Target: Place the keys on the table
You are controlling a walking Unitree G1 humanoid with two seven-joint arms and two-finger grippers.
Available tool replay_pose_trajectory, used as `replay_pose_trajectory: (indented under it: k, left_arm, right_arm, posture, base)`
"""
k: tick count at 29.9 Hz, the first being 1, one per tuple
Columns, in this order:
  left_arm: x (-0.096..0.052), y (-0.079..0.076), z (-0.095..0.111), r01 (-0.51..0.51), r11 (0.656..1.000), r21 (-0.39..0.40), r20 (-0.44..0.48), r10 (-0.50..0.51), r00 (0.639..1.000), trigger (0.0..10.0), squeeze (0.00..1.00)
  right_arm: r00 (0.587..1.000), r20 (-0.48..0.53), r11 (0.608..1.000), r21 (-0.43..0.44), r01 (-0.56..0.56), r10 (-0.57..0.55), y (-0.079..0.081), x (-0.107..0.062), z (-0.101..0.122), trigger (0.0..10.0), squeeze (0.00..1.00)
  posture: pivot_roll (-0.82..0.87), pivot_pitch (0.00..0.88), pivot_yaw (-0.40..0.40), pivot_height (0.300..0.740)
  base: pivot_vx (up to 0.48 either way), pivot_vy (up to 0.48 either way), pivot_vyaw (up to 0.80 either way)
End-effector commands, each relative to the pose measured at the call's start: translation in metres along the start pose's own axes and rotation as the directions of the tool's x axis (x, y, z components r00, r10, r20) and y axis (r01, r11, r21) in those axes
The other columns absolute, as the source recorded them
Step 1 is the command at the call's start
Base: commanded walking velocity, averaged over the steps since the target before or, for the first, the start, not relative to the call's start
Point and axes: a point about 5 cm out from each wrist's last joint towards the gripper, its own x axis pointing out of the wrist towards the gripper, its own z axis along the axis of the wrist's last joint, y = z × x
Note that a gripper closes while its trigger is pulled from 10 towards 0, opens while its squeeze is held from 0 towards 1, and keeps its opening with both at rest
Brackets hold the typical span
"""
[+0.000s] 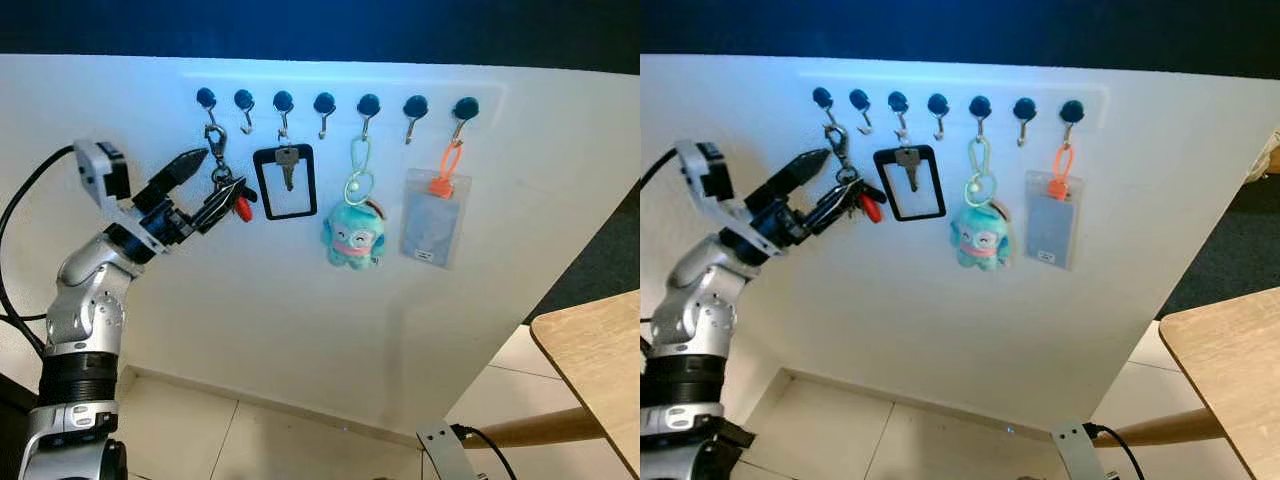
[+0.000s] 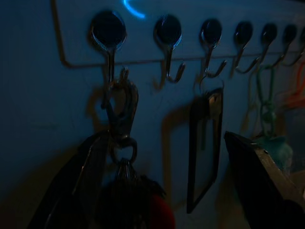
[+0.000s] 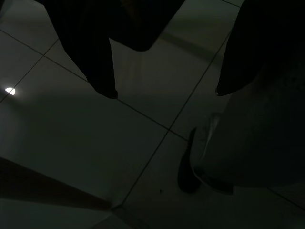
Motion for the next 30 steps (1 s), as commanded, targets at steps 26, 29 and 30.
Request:
replay_pose_trajectory:
  k: [26,29,30]
  left_arm:
    - [0.025,-0.007,-0.017,-0.070,0.996,-0.053,-0.060,0.067,0.996,10.0,0.00]
    - [0.027,-0.006,-0.015,-0.085,0.995,-0.058,-0.052,0.082,0.995,10.0,0.00]
    - [0.028,-0.005,-0.015,-0.088,0.994,-0.059,-0.049,0.085,0.995,10.0,0.00]
  right_arm:
    - [1.000,-0.012,1.000,-0.005,-0.018,0.018,-0.005,-0.001,-0.006,10.0,0.00]
    - [1.000,-0.025,1.000,-0.004,-0.017,0.017,-0.006,-0.001,-0.014,10.0,0.00]
    - [0.999,-0.029,1.000,-0.003,-0.017,0.017,-0.007,-0.002,-0.017,10.0,0.00]
  posture:
    - [-0.10,0.040,0.082,0.740]
    - [-0.10,0.040,0.082,0.740]
    - [-0.10,0.044,0.082,0.740]
  base:
    - [0.000,0.000,0.00]
    - [0.000,0.000,0.00]
    - [0.000,0.000,0.00]
